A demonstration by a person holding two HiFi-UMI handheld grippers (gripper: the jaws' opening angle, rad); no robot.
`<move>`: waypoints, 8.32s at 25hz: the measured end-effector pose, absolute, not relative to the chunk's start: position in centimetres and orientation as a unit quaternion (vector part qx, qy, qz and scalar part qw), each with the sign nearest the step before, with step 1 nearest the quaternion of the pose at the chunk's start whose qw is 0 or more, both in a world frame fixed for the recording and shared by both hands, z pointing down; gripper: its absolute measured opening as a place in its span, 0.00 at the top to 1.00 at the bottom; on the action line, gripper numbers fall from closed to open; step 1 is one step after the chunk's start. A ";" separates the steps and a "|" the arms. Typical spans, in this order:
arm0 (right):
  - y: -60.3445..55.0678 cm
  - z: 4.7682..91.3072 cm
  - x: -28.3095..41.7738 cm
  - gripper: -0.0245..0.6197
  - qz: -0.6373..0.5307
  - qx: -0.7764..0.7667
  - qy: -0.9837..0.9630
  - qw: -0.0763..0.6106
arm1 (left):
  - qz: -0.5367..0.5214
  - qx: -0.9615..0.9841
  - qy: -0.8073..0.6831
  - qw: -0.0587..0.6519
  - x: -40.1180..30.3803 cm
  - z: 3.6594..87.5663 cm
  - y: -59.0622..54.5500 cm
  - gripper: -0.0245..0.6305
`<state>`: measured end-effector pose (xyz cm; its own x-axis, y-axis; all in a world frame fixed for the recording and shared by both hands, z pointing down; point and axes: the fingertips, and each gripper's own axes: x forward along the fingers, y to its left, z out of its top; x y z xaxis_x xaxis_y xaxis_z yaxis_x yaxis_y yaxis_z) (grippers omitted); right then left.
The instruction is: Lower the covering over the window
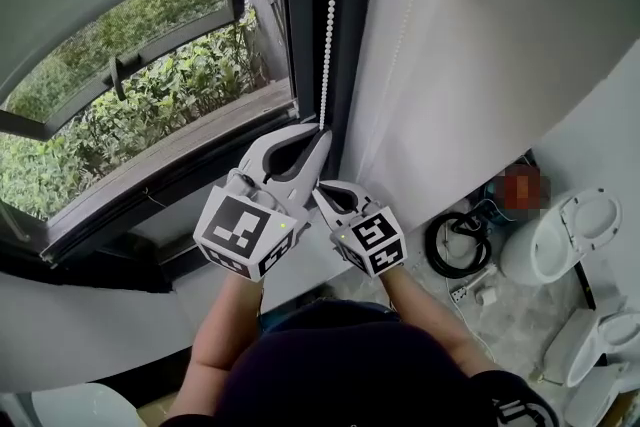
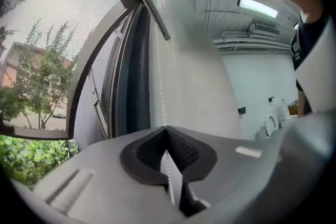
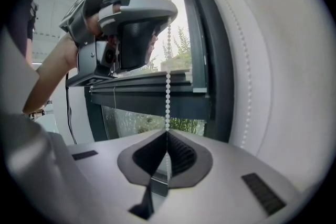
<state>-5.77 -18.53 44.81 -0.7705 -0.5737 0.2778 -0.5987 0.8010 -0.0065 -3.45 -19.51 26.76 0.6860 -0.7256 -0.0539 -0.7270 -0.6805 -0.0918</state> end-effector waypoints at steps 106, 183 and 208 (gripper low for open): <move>-19.5 43.0 -6.5 0.94 0.041 0.352 -0.926 0.133 | -0.195 -0.878 0.380 -0.215 -4.5 60.3 -16.7 0.95; -15.0 65.7 -3.3 0.94 0.153 0.287 -0.867 0.378 | -0.176 -0.883 0.390 -0.195 -4.1 56.2 -20.2 0.95; -13.5 67.3 -2.7 0.94 0.161 0.264 -0.858 0.410 | -0.225 -0.869 0.391 -0.204 -3.5 58.8 -19.9 0.95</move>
